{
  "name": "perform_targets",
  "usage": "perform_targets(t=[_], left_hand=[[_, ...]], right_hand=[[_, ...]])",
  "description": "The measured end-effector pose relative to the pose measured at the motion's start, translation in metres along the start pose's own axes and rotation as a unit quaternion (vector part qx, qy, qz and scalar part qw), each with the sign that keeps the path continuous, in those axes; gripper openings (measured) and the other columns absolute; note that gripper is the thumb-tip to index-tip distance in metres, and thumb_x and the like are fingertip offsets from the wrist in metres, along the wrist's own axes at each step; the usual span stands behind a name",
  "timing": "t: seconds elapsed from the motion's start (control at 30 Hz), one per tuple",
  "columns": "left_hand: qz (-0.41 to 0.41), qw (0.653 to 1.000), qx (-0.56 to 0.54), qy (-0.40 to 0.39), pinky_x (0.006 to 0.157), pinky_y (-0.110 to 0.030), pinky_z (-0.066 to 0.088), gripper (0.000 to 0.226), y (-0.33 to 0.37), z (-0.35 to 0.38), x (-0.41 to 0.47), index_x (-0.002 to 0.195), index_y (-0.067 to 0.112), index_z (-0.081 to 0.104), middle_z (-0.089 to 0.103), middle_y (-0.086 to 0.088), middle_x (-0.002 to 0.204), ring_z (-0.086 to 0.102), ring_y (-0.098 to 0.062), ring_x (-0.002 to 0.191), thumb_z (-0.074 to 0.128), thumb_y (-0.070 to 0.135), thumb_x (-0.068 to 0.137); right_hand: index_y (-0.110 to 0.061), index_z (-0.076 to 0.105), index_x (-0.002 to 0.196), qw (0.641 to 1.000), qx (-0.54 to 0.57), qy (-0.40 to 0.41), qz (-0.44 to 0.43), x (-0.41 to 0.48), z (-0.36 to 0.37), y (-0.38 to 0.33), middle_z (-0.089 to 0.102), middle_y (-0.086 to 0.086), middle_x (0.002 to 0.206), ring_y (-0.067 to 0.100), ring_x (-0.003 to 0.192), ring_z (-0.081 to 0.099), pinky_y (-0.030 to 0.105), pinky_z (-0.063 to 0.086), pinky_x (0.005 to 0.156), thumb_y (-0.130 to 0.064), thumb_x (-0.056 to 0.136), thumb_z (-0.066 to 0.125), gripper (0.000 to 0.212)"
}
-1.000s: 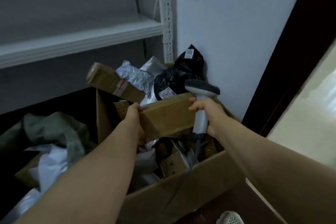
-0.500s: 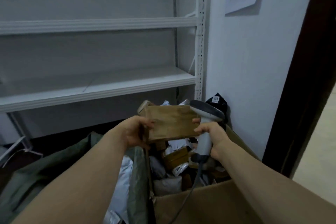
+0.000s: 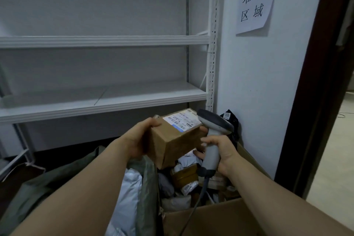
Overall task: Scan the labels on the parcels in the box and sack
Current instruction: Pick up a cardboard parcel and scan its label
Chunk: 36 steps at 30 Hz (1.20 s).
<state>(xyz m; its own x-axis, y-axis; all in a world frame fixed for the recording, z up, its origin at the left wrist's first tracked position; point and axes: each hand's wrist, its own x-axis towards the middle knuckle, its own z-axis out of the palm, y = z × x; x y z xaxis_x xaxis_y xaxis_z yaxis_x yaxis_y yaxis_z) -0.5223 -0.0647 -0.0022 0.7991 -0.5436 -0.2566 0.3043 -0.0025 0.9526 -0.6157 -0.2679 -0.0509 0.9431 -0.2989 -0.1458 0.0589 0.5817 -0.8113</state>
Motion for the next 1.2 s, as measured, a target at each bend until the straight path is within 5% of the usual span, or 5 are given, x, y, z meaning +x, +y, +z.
perform_targets(t=[0.13, 0.57, 0.77, 0.97, 1.2], left_hand=[[0.055, 0.994, 0.088, -0.021, 0.07, -0.031, 0.046, 0.022, -0.001, 0.0, -0.006, 0.089, 0.025, 0.056, 0.066, -0.005, 0.087, 0.058, -0.021, 0.084, 0.066, 0.008, 0.079], [-0.105, 0.962, 0.244, -0.064, 0.103, -0.052, 0.039, 0.083, -0.014, -0.007, -0.004, 0.124, 0.02, 0.057, 0.063, -0.014, 0.12, 0.056, -0.034, 0.112, 0.082, 0.04, 0.047], [-0.007, 0.99, 0.116, 0.081, 0.06, -0.031, 0.048, 0.094, -0.013, -0.012, 0.005, 0.126, 0.013, 0.052, 0.065, -0.014, 0.114, 0.061, -0.025, 0.09, 0.087, 0.037, 0.043], [0.028, 0.975, 0.092, 0.2, 0.089, -0.05, 0.047, 0.111, -0.014, -0.023, 0.013, 0.133, 0.014, 0.04, 0.061, -0.01, 0.117, 0.06, -0.03, 0.103, 0.092, 0.039, 0.039], [0.039, 0.97, 0.085, 0.224, 0.049, -0.027, 0.045, 0.099, -0.015, -0.029, 0.011, 0.13, 0.012, 0.041, 0.063, -0.013, 0.11, 0.062, -0.021, 0.074, 0.092, 0.029, 0.046]], right_hand=[[-0.021, 0.069, 0.105, 0.999, 0.001, -0.038, 0.028, -0.007, 0.003, -0.001, 0.069, 0.011, 0.104, 0.033, 0.104, 0.061, 0.05, 0.048, 0.09, -0.008, 0.089, 0.058, 0.024], [-0.013, 0.072, 0.105, 0.996, -0.088, -0.036, -0.004, -0.007, 0.022, 0.009, 0.073, 0.013, 0.103, 0.03, 0.094, 0.069, 0.053, 0.053, 0.086, 0.001, 0.078, 0.065, 0.032], [-0.01, 0.07, 0.089, 0.993, -0.112, -0.044, -0.004, -0.015, 0.026, 0.01, 0.063, 0.009, 0.07, 0.017, 0.056, 0.055, 0.029, 0.05, 0.055, 0.0, 0.081, 0.065, 0.015], [-0.006, 0.062, 0.088, 0.971, -0.23, -0.063, 0.017, -0.025, 0.037, 0.009, 0.052, 0.006, 0.049, 0.013, 0.036, 0.042, 0.021, 0.036, 0.042, 0.002, 0.08, 0.065, 0.012], [-0.009, 0.055, 0.076, 0.961, -0.269, -0.066, 0.01, -0.025, 0.043, 0.015, 0.049, 0.007, 0.048, 0.014, 0.036, 0.039, 0.022, 0.033, 0.042, 0.005, 0.079, 0.064, 0.017]])
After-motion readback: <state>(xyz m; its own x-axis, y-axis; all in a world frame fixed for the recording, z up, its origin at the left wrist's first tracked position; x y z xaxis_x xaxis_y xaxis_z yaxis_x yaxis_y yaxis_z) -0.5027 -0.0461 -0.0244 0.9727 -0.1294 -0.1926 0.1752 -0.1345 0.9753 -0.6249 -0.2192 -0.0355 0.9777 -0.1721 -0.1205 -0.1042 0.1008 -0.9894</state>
